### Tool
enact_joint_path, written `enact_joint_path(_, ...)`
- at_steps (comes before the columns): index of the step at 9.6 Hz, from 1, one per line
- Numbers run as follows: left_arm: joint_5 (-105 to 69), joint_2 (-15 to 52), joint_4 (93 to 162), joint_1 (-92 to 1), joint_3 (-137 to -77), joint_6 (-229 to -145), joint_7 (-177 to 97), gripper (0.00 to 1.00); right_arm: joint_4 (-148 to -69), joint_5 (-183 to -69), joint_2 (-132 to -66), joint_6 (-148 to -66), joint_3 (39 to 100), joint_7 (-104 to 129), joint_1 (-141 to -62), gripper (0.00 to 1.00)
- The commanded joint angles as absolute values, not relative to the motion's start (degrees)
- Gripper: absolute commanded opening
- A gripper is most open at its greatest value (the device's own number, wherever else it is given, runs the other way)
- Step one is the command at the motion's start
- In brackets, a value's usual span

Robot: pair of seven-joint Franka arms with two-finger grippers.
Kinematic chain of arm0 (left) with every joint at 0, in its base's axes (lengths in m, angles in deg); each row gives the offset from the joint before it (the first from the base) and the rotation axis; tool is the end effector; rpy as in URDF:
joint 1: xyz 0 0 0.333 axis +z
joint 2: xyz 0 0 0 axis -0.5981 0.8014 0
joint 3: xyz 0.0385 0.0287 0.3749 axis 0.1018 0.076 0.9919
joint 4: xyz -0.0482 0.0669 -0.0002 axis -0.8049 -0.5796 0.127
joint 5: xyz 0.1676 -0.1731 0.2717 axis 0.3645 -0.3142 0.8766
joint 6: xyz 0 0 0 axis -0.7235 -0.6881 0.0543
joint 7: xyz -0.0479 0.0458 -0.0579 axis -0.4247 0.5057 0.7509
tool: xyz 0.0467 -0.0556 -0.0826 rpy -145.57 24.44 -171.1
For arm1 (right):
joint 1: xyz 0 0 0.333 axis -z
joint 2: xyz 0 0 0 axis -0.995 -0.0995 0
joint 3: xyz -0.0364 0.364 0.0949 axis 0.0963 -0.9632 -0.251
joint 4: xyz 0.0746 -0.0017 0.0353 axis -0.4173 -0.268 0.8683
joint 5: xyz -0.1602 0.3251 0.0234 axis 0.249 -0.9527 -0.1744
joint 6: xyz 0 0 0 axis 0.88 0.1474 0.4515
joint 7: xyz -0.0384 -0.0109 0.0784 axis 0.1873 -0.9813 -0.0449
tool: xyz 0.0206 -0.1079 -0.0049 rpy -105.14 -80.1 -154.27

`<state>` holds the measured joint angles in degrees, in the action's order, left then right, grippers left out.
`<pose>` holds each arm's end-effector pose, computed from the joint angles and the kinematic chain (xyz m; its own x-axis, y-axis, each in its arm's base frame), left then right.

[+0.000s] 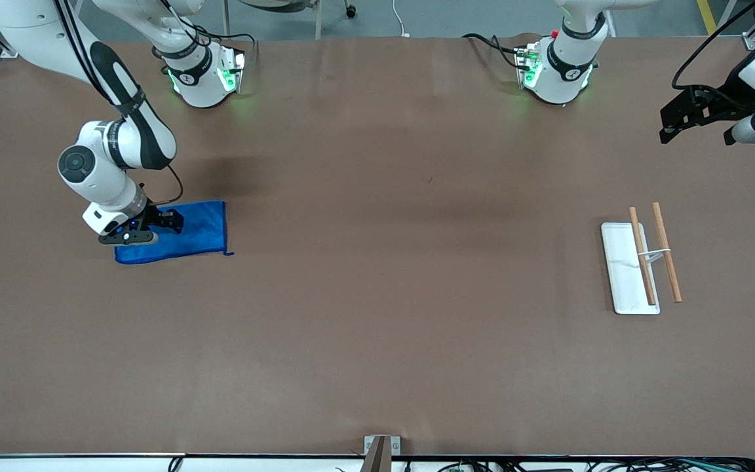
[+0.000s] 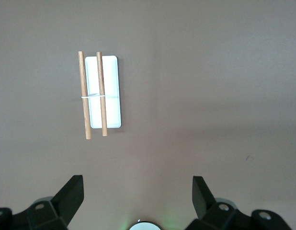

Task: Right arm passes towel to left arm to hang
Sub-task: 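Pinch the blue towel with the right gripper and lift it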

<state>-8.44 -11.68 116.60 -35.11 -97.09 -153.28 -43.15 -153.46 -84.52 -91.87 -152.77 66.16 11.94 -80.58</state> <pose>0.4803 -0.0575 0.7225 0.9985 -0.0527 -0.0128 -0.0530 -0.9984 -0.0182 0.4719 -0.0466 0.2597 0.9977 0.0657 0.0139 0.0650 -0.9970 0.0410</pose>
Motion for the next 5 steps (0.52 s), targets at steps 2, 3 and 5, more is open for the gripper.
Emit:
enact_joint_path(2, -8.8, -10.0, 116.5, -35.0, -97.3, -152.4, -43.1, 1.00, -154.7, -83.5, -92.5, -154.4, 65.7, 11.5, -79.6, 0.38)
enact_joint_path(3, -9.1, -10.0, 116.5, -34.7, -97.3, -152.3, -43.2, 1.00, -154.7, -83.6, -92.4, -154.2, 65.7, 12.3, -79.5, 0.13)
enact_joint_path(5, -9.3, -10.0, 116.5, -34.6, -97.1, -152.3, -43.8, 1.00, -153.9, -83.7, -90.3, -148.1, 65.5, 17.0, -80.2, 0.00)
